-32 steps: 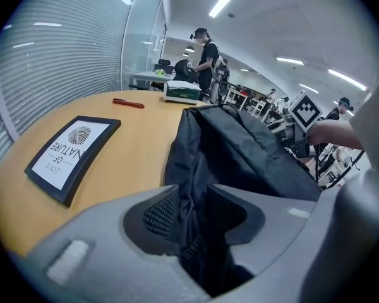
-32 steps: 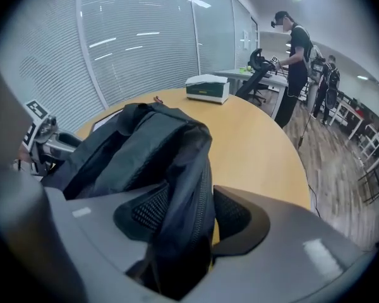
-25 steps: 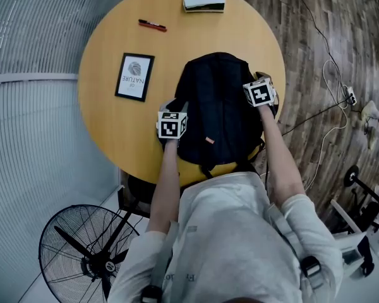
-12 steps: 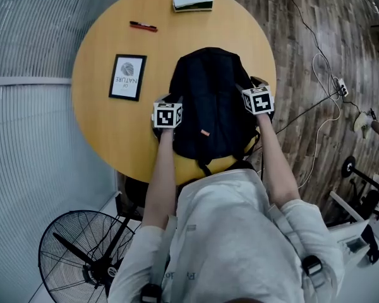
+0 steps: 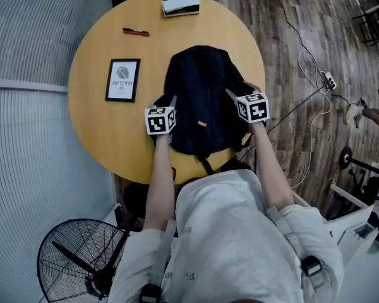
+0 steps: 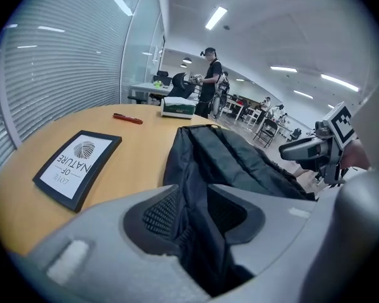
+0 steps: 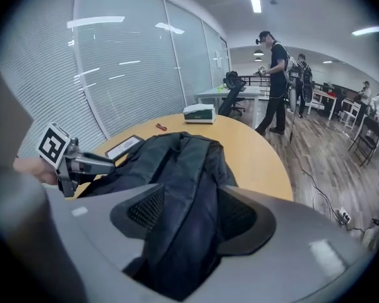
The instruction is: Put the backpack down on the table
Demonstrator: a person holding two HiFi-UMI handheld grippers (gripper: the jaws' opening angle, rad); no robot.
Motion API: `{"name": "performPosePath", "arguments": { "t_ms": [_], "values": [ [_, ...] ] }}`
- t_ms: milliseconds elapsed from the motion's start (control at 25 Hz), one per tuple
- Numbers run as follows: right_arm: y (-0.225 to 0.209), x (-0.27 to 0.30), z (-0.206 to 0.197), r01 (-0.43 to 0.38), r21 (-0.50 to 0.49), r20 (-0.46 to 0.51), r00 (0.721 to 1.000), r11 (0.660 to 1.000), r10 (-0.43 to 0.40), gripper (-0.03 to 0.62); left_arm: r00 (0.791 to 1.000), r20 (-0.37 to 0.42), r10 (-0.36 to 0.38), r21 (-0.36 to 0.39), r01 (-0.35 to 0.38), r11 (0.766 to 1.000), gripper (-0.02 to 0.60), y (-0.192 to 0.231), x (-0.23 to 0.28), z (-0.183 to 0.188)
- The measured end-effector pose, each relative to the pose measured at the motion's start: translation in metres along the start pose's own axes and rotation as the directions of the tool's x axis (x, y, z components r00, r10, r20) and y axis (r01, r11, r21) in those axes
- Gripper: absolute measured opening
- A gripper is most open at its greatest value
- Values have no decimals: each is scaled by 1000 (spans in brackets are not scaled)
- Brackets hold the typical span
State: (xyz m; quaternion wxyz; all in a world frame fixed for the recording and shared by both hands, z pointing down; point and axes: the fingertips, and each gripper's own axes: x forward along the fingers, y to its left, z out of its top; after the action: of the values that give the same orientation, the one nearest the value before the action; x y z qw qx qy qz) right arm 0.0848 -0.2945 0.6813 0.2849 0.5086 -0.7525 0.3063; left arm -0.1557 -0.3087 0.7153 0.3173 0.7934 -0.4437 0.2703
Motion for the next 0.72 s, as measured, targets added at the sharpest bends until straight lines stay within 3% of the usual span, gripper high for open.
{"name": "performPosePath", "arguments": {
  "t_ms": [720],
  "values": [
    [85, -60, -8, -37, 92, 148, 989, 995, 23, 258, 984, 137, -110, 83, 99, 992, 147, -45, -96, -7]
  ]
}}
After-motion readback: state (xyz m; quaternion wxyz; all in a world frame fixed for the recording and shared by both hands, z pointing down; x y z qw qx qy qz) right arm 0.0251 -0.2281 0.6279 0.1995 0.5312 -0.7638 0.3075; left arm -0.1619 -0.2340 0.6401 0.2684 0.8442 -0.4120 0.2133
